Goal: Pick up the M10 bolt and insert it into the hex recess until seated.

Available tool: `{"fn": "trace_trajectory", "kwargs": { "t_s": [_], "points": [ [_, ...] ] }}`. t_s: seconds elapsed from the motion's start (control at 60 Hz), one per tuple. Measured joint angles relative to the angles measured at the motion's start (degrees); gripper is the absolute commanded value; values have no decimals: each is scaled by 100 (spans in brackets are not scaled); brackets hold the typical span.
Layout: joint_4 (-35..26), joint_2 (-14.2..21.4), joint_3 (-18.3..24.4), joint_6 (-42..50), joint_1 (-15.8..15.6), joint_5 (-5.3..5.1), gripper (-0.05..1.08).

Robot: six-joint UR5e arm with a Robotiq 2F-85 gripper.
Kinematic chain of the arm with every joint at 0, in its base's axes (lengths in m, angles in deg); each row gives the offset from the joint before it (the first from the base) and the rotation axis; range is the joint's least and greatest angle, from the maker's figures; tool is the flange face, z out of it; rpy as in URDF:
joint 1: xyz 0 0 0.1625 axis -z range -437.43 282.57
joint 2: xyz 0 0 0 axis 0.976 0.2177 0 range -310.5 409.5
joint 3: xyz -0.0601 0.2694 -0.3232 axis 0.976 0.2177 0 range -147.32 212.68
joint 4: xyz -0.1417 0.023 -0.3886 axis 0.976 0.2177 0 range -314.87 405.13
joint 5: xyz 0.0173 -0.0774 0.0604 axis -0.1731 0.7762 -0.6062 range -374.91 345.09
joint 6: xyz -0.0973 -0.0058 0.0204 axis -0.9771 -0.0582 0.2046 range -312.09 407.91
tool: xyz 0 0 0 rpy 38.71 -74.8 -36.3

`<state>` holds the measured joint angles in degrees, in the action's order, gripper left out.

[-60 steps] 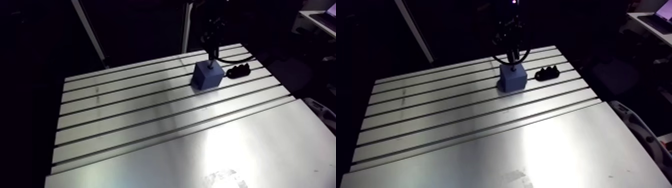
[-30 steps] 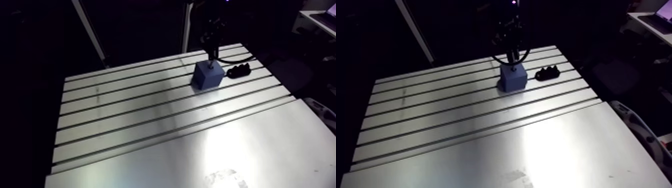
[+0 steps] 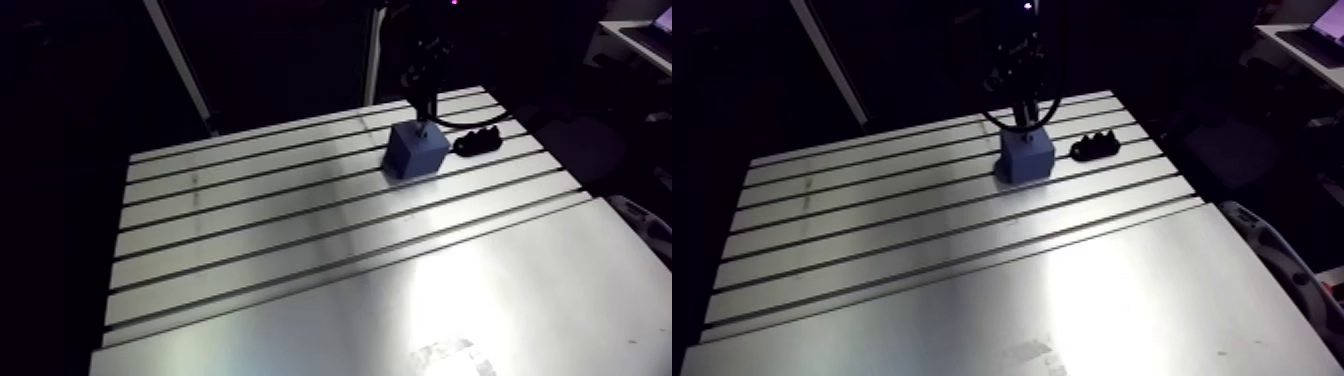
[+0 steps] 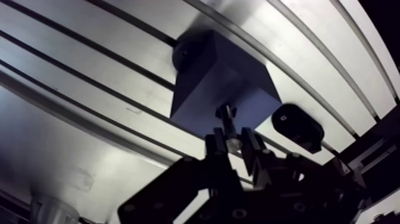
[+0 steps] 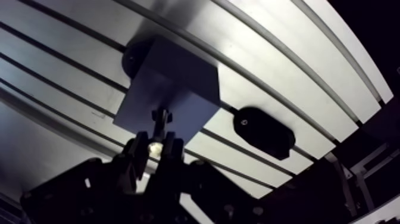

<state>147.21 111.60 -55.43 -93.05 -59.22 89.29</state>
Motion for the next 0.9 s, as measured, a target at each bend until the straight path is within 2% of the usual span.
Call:
{"fn": "trace_trajectory", "kwargs": {
  "t_s": [0.9],
  "points": [
    [62,-44,-27,2,8,-1,102]
  ]
}}
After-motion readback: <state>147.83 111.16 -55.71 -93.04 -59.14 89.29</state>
